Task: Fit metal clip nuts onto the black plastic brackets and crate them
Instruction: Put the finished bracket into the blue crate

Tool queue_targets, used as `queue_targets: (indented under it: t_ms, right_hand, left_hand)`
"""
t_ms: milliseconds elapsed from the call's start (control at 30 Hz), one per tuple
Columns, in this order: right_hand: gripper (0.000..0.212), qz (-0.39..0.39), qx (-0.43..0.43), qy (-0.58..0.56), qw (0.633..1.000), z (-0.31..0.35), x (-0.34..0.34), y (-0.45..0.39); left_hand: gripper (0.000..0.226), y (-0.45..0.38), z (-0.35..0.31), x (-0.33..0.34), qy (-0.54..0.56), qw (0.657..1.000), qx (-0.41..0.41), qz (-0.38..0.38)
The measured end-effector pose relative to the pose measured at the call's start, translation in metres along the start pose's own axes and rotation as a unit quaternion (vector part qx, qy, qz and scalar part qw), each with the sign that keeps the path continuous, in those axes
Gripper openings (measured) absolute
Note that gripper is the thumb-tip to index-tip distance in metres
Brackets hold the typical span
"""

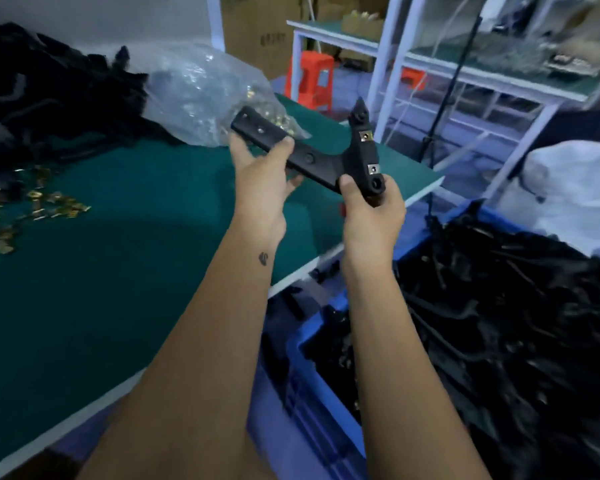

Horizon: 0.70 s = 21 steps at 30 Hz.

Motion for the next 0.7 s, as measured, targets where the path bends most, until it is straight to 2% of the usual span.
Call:
queue_targets:
  t_ms: [200,267,367,500,600,700]
  right_hand:
    - [0.012,-0.111,0.059,-0.051,0.991,-0.034,-0.119,-0.012]
    - [0.009,-0.144,0.106,-0.073,0.981,-0.052,-0.153,-0.008]
    - [0.013,-0.200,0.153,-0.088,0.964,-0.078,-0.189,0.003]
    - [0.025,-0.267,0.186,-0.023,0.945,-0.101,-0.213,0.018]
    - [0.030,-0.275,0.198,0.056,0.939,-0.113,-0.214,0.028]
    - [0.038,-0.276,0.187,0.139,0.932,-0.119,-0.207,0.033]
  left_hand:
    - [0.065,0.054,0.070,0.060,-0.072,0.988,-0.017,0.132]
    - [0.051,0.073,0.096,0.070,-0.122,0.975,-0.041,0.180]
    - [0.030,0.095,0.136,0.064,-0.162,0.952,-0.136,0.220]
    - [0.009,0.109,0.181,0.020,-0.217,0.918,-0.270,0.192]
    - [0.024,0.115,0.206,-0.017,-0.299,0.875,-0.336,0.178]
    - [0.029,0.118,0.213,-0.043,-0.433,0.789,-0.369,0.231]
Point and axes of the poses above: each hand's wrist, its own y-axis away from the middle knuckle, its own x-axis out of the palm, z = x × y, the point moved 3 cm from there along -y, towards the middle knuckle, and after that the axes turned 2 degrees about x, right-handed, at the moved point
